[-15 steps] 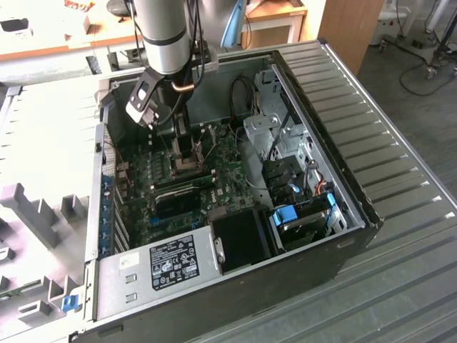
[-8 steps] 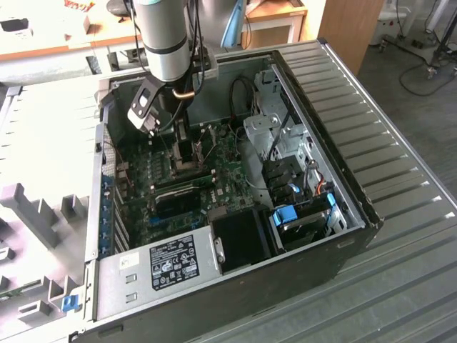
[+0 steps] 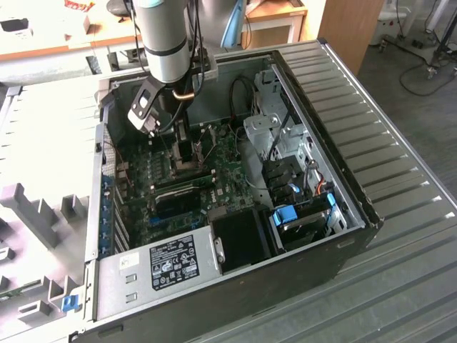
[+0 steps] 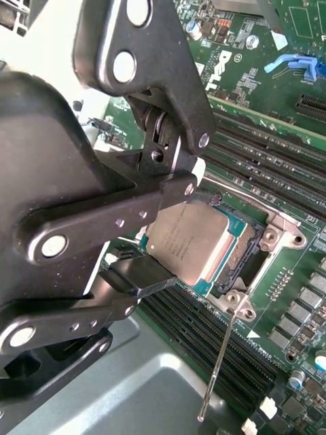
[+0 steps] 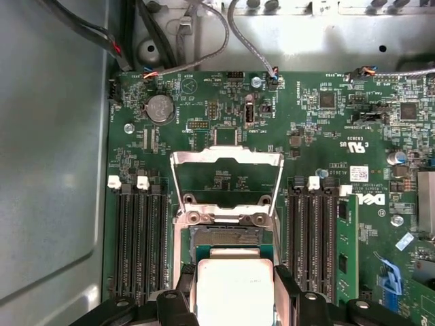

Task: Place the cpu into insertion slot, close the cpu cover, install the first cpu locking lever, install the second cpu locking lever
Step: 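Place the cpu into insertion slot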

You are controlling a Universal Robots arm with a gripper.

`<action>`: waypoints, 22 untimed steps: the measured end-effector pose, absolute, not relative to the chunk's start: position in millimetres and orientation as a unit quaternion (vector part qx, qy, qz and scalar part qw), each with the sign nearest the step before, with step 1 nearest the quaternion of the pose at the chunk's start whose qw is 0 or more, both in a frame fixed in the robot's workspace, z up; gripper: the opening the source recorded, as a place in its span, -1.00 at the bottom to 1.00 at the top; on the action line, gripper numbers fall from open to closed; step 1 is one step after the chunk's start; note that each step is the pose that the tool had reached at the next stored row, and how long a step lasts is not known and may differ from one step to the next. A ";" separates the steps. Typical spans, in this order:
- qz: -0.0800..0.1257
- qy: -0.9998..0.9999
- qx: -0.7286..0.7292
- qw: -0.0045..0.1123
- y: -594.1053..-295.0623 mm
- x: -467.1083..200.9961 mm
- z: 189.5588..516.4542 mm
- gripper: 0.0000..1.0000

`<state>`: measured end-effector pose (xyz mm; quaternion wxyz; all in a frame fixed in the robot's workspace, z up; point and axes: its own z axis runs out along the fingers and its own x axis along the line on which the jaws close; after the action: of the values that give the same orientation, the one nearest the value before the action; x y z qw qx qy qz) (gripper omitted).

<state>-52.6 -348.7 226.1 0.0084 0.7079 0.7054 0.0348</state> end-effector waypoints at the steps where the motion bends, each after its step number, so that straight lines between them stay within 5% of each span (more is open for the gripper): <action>1: 0.035 0.705 0.708 0.008 -348.5 -52.6 225.4 0.08; 22: 0.035 0.705 0.708 0.008 -348.2 -51.7 211.0 0.08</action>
<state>-51.7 -348.2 211.0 0.0083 0.7079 0.7054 0.0348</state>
